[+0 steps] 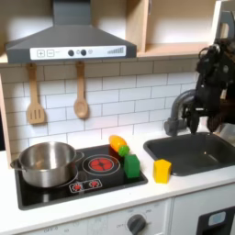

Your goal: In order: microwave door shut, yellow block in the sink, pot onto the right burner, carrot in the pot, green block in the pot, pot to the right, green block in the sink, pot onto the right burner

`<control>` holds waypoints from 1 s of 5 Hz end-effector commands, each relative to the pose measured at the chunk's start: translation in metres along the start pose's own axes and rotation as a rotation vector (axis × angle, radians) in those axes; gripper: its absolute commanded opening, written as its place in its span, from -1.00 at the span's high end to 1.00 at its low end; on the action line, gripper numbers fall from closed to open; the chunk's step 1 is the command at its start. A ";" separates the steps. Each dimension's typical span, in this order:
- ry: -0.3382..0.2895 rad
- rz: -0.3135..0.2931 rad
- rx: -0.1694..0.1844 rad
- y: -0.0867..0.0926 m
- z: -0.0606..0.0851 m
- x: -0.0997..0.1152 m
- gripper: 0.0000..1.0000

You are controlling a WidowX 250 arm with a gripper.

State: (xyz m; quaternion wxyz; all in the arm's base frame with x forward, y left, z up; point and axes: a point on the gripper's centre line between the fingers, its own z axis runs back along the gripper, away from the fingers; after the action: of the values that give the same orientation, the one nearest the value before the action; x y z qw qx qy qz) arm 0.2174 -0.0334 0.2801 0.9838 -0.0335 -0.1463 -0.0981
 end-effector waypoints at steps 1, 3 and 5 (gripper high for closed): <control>0.002 -0.130 -0.055 -0.031 -0.002 0.003 -1.00; 0.024 -0.222 -0.108 -0.058 -0.011 0.004 -1.00; 0.027 -0.221 -0.120 -0.067 -0.016 0.009 1.00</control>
State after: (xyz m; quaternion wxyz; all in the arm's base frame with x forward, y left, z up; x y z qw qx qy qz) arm 0.2170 -0.1024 0.2689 0.9649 -0.0755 -0.1289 -0.2161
